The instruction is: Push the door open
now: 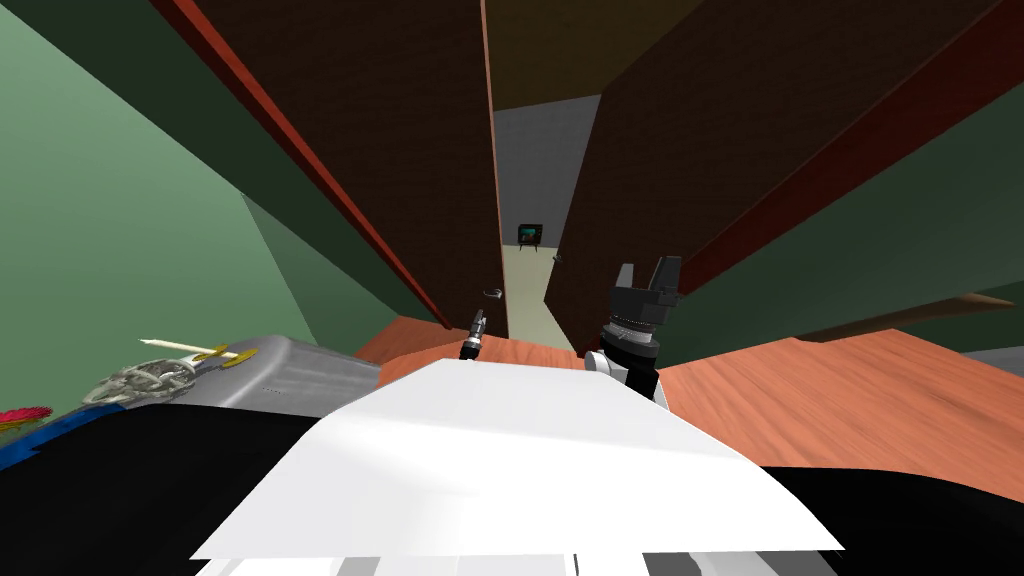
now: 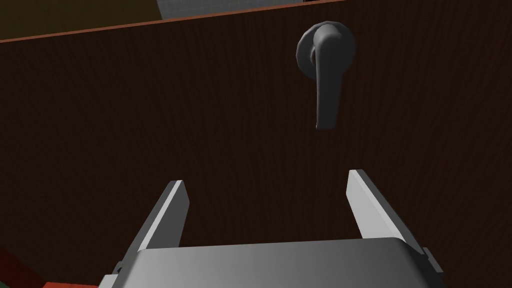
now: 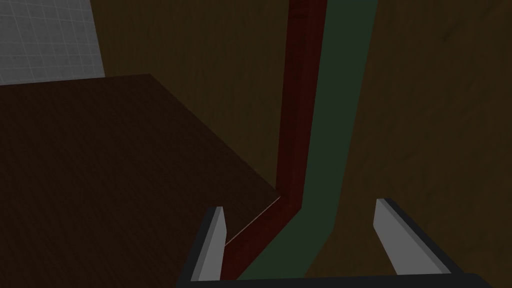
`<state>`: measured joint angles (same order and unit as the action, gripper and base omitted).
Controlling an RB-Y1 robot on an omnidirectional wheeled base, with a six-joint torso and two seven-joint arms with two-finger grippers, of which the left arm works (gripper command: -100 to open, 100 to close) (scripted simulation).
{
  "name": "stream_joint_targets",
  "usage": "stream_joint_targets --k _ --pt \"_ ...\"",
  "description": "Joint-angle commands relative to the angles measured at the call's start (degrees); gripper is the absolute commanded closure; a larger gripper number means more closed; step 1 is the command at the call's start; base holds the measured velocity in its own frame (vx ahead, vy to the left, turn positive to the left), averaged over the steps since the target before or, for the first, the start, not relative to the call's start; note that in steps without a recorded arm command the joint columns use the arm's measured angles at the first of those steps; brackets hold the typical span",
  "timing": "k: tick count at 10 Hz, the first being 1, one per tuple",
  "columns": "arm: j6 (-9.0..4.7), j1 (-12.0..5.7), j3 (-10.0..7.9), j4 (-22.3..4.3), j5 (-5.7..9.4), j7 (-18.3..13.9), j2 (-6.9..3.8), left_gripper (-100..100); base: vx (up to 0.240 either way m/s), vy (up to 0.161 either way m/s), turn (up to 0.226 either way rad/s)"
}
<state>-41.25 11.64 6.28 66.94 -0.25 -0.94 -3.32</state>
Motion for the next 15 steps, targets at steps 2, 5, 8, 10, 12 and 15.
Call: stream_joint_targets --k 2,5,8,10,12,15 --pt "-0.09 -1.0 0.63 -3.53 -0.07 -0.26 0.29 -100 0.083 0.087 -0.055" --pt "-0.4 -2.23 1.31 -7.78 -0.15 -0.53 0.72 -100 0.1 0.078 -0.051" --pt "-0.57 -2.76 1.58 -9.59 -0.18 -0.61 0.97 -100 0.058 0.057 -0.028" --pt "-0.73 -3.48 1.19 -10.6 -0.04 -0.48 0.27 -100 0.163 -0.005 -0.026" --pt "-0.8 -4.02 0.85 -11.29 0.07 -0.38 0.22 -100 0.198 -0.011 -0.022" --pt "-0.92 -4.89 0.33 -12.4 0.25 -0.23 1.0 -100 0.21 -0.027 -0.024"
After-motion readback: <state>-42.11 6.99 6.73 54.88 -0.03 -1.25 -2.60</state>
